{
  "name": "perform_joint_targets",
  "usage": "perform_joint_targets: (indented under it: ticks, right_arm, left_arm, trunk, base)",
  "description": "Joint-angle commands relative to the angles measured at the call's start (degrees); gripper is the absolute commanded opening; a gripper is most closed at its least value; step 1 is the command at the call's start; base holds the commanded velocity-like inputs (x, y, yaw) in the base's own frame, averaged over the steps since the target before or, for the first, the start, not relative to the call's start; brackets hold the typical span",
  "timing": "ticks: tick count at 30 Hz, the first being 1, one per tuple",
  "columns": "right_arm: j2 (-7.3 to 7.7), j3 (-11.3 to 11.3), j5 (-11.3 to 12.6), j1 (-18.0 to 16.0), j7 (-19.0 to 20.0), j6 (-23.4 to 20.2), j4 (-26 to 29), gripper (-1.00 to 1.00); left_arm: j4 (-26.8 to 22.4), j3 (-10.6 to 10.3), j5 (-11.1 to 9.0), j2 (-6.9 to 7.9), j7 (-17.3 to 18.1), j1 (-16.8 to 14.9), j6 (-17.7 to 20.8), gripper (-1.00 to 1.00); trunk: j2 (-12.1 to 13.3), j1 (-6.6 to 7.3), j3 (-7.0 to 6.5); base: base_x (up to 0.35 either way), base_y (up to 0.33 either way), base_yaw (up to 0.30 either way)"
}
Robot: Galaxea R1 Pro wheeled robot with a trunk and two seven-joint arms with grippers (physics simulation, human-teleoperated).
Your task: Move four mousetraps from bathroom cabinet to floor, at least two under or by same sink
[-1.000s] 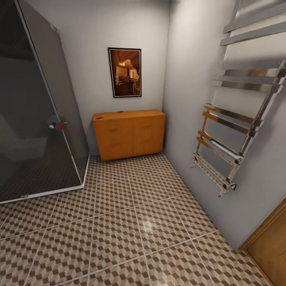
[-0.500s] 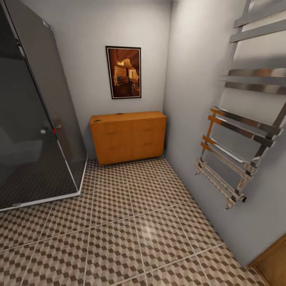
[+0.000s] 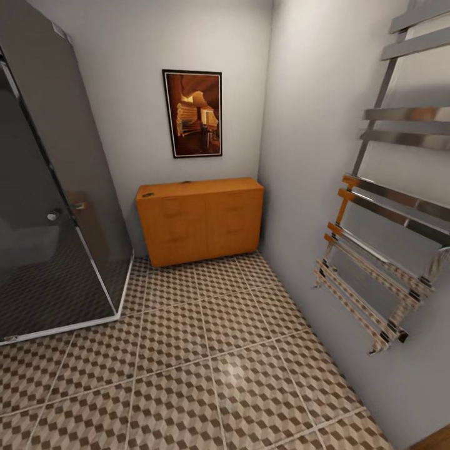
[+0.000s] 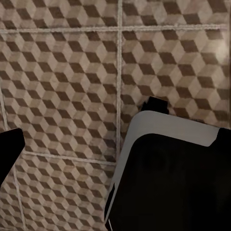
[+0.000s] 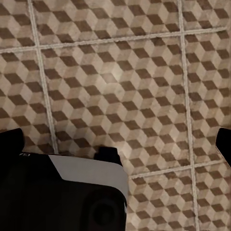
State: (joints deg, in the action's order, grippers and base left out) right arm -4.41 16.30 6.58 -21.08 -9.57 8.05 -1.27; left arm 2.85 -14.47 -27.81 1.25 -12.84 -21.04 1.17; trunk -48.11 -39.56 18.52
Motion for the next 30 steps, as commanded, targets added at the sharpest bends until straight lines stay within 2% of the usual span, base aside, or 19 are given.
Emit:
perform_joint_targets:
  ticks: [1,30]
  right_arm:
    - [-0.02,0.49,0.60,-0.05,-0.12,0.30,-0.14,1.00]
    - [0.08,0.49,0.39,-0.05,-0.14,0.22,-0.22,1.00]
  left_arm:
    - [0.05,-0.48,-0.41,-0.01,-0.08,-0.06,0.13,1.00]
    - [0.07,-0.48,-0.41,0.00,-0.08,-0.06,0.14,1.00]
  trunk:
    - [-0.05,-0.04,0.07]
    - [-0.05,-0.04,0.07]
  base:
    - [0.331,0.000,0.000]
    - [0.331,0.000,0.000]
